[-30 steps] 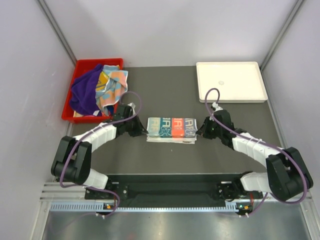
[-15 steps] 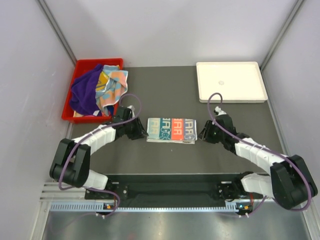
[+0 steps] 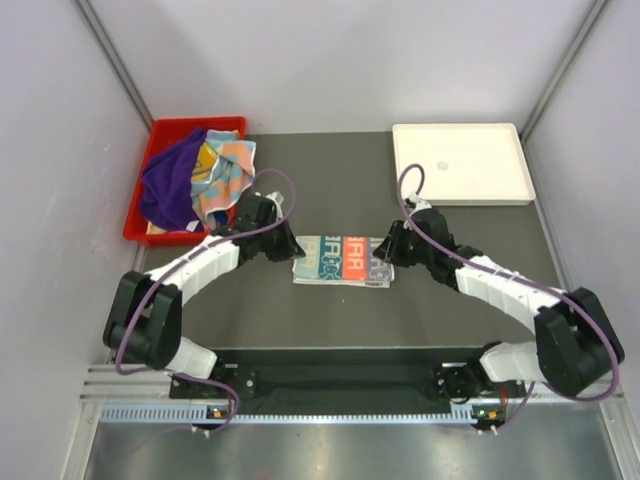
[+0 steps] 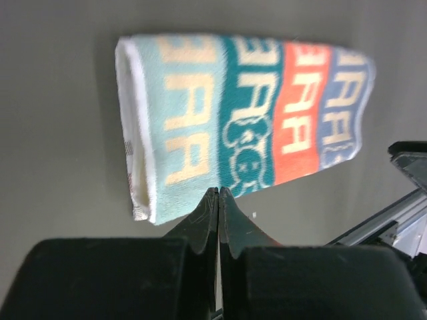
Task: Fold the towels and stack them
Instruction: Smooth out wrinkles on the folded towel
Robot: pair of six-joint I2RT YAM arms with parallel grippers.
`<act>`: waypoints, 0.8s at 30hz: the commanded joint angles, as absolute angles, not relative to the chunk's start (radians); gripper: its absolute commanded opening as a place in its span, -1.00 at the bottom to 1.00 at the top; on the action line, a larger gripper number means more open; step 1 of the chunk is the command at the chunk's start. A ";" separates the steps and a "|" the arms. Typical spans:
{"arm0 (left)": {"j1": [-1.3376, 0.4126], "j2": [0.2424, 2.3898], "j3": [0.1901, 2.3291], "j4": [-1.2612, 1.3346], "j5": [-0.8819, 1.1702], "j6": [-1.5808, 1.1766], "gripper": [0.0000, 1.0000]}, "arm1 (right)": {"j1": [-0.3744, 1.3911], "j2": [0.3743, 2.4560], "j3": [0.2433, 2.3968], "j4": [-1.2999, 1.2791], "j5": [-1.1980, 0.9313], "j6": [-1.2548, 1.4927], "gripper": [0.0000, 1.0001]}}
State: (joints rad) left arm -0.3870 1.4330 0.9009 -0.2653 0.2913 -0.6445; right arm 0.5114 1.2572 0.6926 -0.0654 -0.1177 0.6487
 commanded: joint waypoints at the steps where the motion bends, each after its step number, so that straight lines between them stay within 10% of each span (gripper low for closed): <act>1: -0.396 1.469 0.845 -0.203 0.299 -0.666 -1.00 | 0.532 1.328 0.655 0.058 -0.147 0.707 -0.53; 12: -0.396 1.502 0.632 -0.103 0.253 -0.693 -1.00 | 0.531 1.368 0.433 0.229 -0.152 0.764 -0.55; 24: -0.396 1.379 0.847 -0.314 0.259 -0.626 -0.97 | 0.506 1.103 0.600 -0.099 -0.039 0.677 -0.38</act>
